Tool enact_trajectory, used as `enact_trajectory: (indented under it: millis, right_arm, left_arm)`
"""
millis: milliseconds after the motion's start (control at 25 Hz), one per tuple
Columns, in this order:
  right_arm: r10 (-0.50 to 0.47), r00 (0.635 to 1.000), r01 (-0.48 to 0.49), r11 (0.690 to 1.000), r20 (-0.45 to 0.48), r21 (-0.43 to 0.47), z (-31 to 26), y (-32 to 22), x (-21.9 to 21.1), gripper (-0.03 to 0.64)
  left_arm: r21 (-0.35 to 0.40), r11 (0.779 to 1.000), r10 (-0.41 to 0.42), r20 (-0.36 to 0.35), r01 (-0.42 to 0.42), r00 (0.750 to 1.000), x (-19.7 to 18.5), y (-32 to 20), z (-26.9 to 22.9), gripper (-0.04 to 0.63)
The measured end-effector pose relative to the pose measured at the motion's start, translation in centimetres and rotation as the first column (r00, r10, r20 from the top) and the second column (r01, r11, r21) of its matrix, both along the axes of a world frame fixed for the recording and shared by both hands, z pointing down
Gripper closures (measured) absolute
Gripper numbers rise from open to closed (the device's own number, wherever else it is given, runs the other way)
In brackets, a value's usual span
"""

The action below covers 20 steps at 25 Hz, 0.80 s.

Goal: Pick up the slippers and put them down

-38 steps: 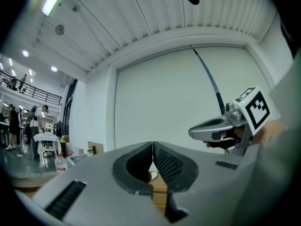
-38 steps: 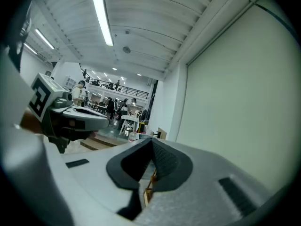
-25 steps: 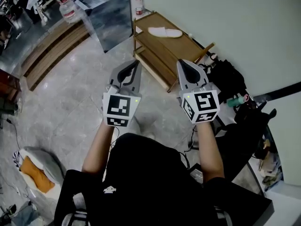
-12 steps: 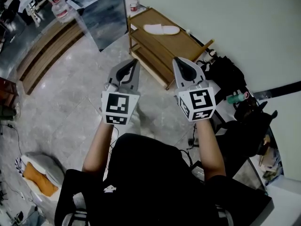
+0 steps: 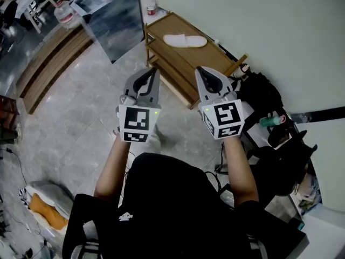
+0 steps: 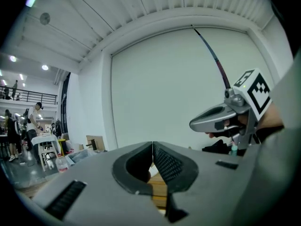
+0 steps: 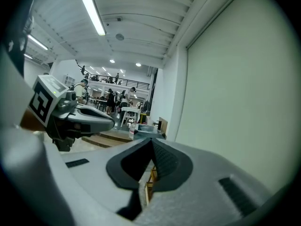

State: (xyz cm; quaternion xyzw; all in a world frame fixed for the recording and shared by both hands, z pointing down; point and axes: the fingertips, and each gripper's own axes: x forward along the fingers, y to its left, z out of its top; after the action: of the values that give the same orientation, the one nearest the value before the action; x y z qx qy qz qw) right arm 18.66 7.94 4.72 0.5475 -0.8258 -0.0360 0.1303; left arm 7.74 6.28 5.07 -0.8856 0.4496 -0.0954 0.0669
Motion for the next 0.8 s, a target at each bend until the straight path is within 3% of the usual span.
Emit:
enact_trajectory:
  millis: [400, 800]
  right_arm:
    - [0.052, 0.999, -0.052, 0.998, 0.009, -0.027, -0.3, -9.5, 0.1, 0.626]
    - [0.112, 0.987, -0.101, 0.989, 0.113, -0.104, 1.4, -19.6, -0.7, 0.626]
  left_arm:
    - [-0.053, 0.998, 0.043, -0.023, -0.044, 0.999, -0.3, -10.1, 0.0, 0.591]
    - [-0.102, 0.989, 0.109, 0.002, -0.109, 0.994, -1.3, -19.8, 2.5, 0.591]
